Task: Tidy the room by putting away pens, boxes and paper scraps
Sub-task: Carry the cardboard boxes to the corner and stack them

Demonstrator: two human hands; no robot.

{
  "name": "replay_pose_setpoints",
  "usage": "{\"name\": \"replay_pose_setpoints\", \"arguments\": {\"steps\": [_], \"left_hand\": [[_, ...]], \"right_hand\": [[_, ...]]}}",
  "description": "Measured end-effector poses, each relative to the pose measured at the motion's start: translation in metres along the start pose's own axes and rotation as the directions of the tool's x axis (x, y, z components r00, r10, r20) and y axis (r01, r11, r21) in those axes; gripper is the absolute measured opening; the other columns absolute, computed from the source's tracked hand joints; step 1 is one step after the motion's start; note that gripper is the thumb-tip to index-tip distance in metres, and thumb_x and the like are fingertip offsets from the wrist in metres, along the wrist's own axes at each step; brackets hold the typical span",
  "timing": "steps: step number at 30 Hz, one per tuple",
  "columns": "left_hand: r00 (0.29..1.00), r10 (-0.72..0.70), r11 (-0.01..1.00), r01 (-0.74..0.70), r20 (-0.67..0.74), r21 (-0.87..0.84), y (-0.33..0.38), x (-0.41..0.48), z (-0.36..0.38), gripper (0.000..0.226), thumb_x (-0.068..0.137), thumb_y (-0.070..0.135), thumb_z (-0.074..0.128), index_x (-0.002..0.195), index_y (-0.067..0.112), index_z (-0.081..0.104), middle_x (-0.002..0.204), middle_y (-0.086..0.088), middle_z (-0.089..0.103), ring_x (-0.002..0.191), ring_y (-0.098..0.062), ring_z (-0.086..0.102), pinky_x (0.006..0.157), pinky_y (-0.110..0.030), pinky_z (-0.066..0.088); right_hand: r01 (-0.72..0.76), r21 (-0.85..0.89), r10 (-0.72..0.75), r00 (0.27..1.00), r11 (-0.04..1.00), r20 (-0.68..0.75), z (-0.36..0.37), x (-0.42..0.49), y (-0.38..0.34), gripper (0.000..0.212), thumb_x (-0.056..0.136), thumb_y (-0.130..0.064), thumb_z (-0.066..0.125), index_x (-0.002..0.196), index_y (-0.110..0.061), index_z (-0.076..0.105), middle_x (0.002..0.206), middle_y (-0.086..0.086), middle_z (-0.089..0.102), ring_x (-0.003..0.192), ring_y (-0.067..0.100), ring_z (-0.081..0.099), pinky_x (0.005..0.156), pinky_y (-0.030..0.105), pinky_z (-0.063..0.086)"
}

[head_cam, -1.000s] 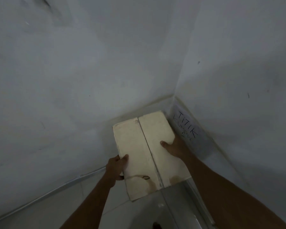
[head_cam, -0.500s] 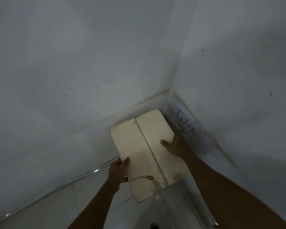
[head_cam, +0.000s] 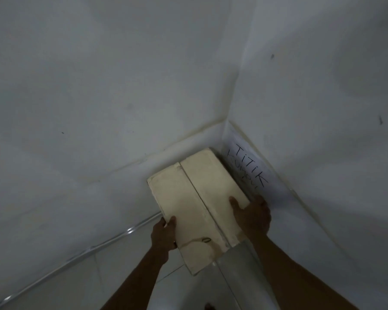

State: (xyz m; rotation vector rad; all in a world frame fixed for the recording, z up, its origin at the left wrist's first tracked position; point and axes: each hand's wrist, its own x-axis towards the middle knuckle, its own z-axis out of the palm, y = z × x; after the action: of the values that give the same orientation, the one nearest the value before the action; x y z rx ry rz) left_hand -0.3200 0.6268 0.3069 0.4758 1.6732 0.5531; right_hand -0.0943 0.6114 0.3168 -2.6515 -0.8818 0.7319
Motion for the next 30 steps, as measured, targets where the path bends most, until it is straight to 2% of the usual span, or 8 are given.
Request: {"name": "replay_pose_setpoints", "arguments": {"steps": [1,3,6,9,17,23,26,30], "left_hand": [[1.000,-0.002,1.000,0.002,-0.004,0.014,0.000,0.001,0.002,0.039,0.094,0.030,0.057,0.129,0.013,0.055,0.119,-0.014,0.058,0.104,-0.034,0.057,0.080,-0.054,0.054],[1.000,0.007,0.999,-0.008,0.006,0.037,0.004,0.001,0.007,0.040,0.094,0.031,0.056,0.130,0.014,0.054,0.121,-0.015,0.058,0.106,-0.036,0.057,0.081,-0.055,0.054],[0.999,0.024,0.997,-0.027,0.037,0.068,0.015,0.005,0.014,0.044,0.095,0.032,0.055,0.135,0.015,0.051,0.126,-0.014,0.056,0.107,-0.035,0.057,0.082,-0.054,0.054],[0.999,0.000,0.998,-0.003,0.045,0.070,0.022,0.012,0.025,0.047,0.095,0.034,0.054,0.137,0.015,0.048,0.130,-0.014,0.054,0.111,-0.036,0.055,0.084,-0.053,0.053],[0.998,0.015,0.997,-0.019,0.055,0.075,0.030,0.020,0.042,0.043,0.095,0.032,0.054,0.133,0.012,0.050,0.129,-0.014,0.054,0.112,-0.037,0.054,0.085,-0.055,0.052],[0.998,0.013,0.995,-0.019,0.063,0.098,0.032,0.024,0.049,0.046,0.094,0.032,0.056,0.133,0.009,0.051,0.128,-0.016,0.055,0.112,-0.037,0.055,0.084,-0.057,0.053],[0.996,-0.002,0.994,-0.008,0.089,0.111,0.034,0.022,0.048,0.047,0.094,0.033,0.056,0.135,0.011,0.049,0.130,-0.015,0.053,0.115,-0.036,0.054,0.085,-0.052,0.053],[0.983,-0.062,0.977,0.024,0.173,0.213,0.041,0.015,0.043,0.055,0.094,0.035,0.055,0.143,0.018,0.038,0.142,-0.013,0.045,0.124,-0.034,0.048,0.092,-0.047,0.049]], "right_hand": [[-0.132,0.030,0.131,0.991,0.991,0.014,0.000,-0.008,0.003,0.111,0.071,-0.075,0.059,0.145,0.000,0.022,0.144,0.023,0.036,0.129,0.040,0.040,0.105,0.052,0.036],[-0.394,0.201,0.380,0.919,0.897,0.107,-0.002,-0.016,0.004,0.118,0.067,-0.073,0.065,0.145,-0.001,0.015,0.143,0.024,0.032,0.129,0.043,0.037,0.104,0.056,0.033],[-0.552,0.451,0.491,0.833,0.701,0.257,-0.008,-0.011,-0.001,0.116,0.069,-0.056,0.075,0.143,0.004,0.009,0.143,0.028,0.031,0.129,0.045,0.036,0.106,0.051,0.034],[-0.541,0.510,0.483,0.838,0.669,0.255,-0.014,0.004,-0.002,0.111,0.070,-0.046,0.079,0.141,0.006,0.013,0.142,0.029,0.033,0.129,0.044,0.037,0.107,0.049,0.036],[-0.443,0.441,0.392,0.896,0.781,0.207,-0.020,0.023,0.000,0.103,0.073,-0.053,0.073,0.136,0.011,0.023,0.133,0.027,0.041,0.121,0.040,0.047,0.099,0.045,0.045],[-0.444,0.411,0.397,0.896,0.796,0.198,-0.025,0.032,-0.002,0.102,0.073,-0.051,0.074,0.135,0.012,0.023,0.133,0.028,0.042,0.122,0.041,0.047,0.101,0.045,0.044],[-0.450,0.365,0.399,0.893,0.815,0.209,-0.028,0.033,-0.004,0.100,0.076,-0.050,0.072,0.136,0.013,0.022,0.135,0.028,0.041,0.124,0.040,0.046,0.101,0.043,0.042],[-0.416,0.252,0.358,0.900,0.874,0.248,-0.030,0.029,-0.008,0.110,0.080,-0.052,0.068,0.141,0.018,0.009,0.142,0.031,0.035,0.128,0.041,0.043,0.105,0.044,0.041]]}}
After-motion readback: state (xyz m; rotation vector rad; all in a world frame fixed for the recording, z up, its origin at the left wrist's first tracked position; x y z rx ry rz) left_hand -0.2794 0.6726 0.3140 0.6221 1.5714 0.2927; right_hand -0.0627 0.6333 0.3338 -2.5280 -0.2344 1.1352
